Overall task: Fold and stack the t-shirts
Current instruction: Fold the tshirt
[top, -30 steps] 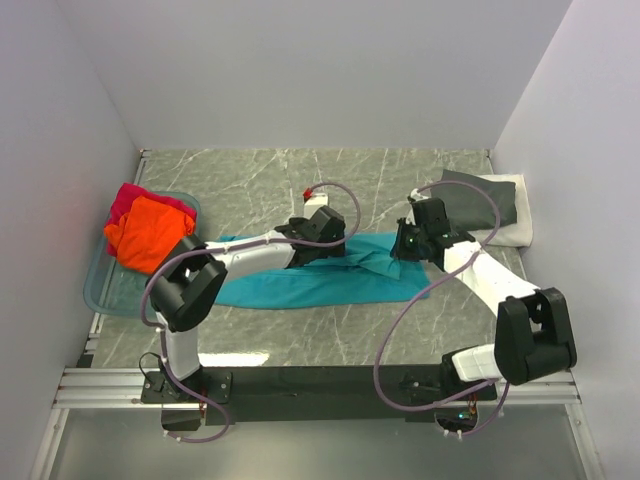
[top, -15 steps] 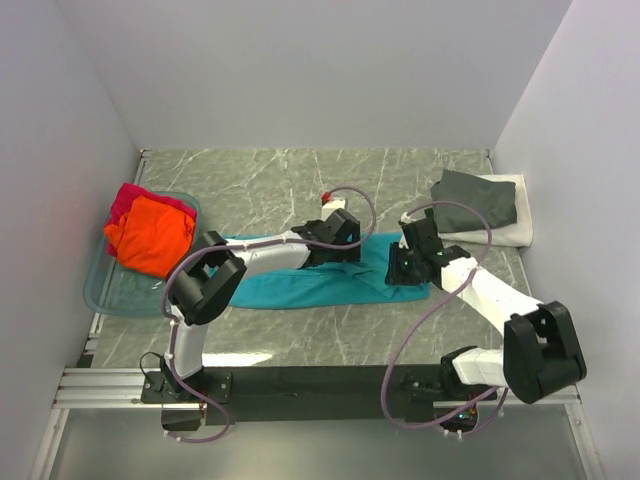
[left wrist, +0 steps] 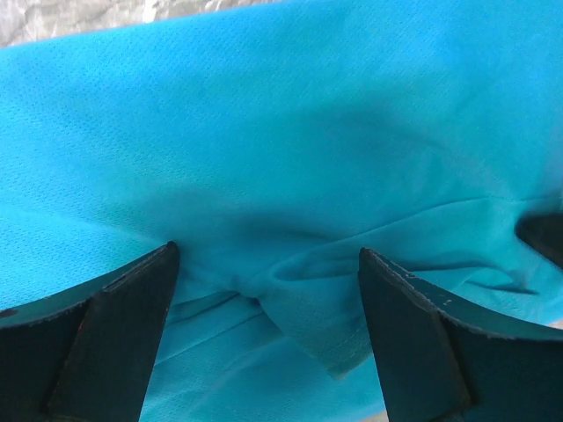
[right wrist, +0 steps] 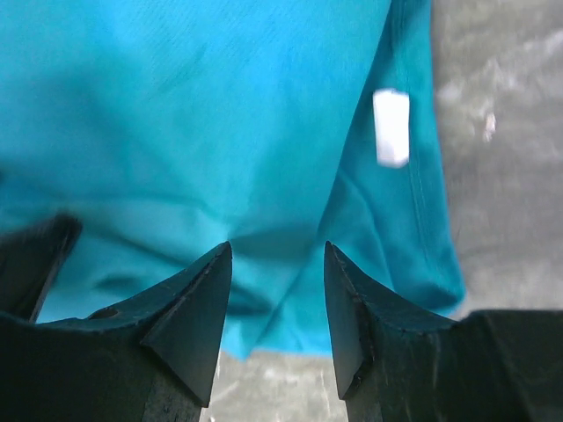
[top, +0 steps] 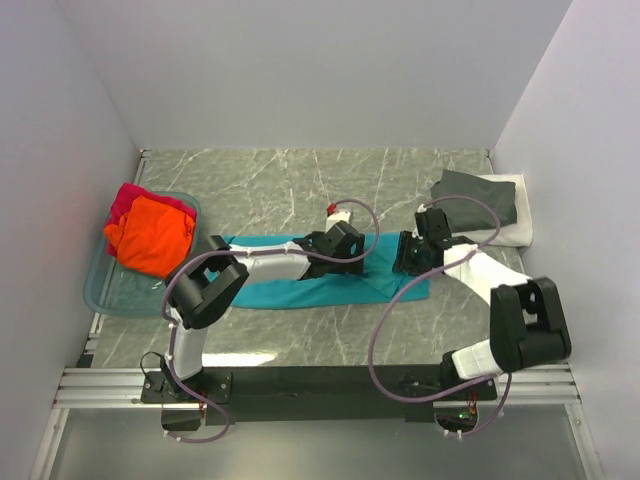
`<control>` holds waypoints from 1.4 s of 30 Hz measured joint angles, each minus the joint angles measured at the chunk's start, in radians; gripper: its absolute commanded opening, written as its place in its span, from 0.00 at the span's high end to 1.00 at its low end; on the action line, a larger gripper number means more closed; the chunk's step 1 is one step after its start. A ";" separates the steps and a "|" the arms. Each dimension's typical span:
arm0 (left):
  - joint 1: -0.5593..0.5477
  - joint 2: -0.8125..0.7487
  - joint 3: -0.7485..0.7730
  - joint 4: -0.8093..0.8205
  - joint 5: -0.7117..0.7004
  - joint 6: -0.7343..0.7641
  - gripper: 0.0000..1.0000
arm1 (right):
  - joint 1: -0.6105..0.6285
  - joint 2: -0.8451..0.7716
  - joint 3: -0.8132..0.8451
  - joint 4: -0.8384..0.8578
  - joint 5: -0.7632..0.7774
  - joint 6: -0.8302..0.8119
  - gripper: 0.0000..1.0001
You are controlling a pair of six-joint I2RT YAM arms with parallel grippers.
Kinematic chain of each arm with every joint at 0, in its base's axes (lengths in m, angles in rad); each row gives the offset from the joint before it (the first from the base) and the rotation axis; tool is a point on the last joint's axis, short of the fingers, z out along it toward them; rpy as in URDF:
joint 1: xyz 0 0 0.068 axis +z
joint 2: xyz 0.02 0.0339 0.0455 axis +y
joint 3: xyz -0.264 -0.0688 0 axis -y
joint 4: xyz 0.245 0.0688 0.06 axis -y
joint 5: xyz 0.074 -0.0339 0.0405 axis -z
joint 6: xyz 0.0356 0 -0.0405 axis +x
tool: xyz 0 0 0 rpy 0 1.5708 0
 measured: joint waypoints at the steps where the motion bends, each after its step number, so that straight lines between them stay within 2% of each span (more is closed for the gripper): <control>1: -0.001 -0.004 -0.007 0.003 0.003 0.001 0.11 | -0.006 0.027 0.010 0.008 -0.004 -0.001 0.46; 9: -0.003 -0.019 -0.037 0.029 0.002 0.002 0.11 | -0.041 0.126 0.077 0.050 -0.028 -0.007 0.47; 12: -0.005 -0.024 -0.044 0.030 -0.002 0.002 0.11 | -0.053 0.158 0.108 0.064 -0.029 -0.014 0.54; 13: -0.005 -0.026 -0.047 0.030 -0.004 0.002 0.11 | -0.057 0.163 0.112 0.071 -0.029 -0.015 0.60; 16: -0.006 -0.035 -0.060 0.030 -0.010 0.002 0.11 | -0.066 0.189 0.135 0.072 -0.037 -0.019 0.64; 18: -0.006 -0.040 -0.066 0.029 -0.014 0.002 0.11 | -0.072 0.221 0.159 0.073 -0.044 -0.021 0.61; 21: -0.006 -0.041 -0.067 0.029 -0.017 0.002 0.11 | -0.076 0.240 0.169 0.076 -0.046 -0.024 0.52; 23: -0.006 -0.041 -0.067 0.029 -0.017 0.002 0.11 | -0.078 0.239 0.169 0.072 -0.043 -0.028 0.51; 34: -0.007 -0.041 -0.067 0.027 -0.023 0.002 0.10 | -0.131 0.238 0.169 0.068 -0.031 -0.040 0.49; 42: -0.007 -0.041 -0.067 0.026 -0.024 0.002 0.10 | -0.131 0.238 0.172 0.085 -0.082 -0.043 0.50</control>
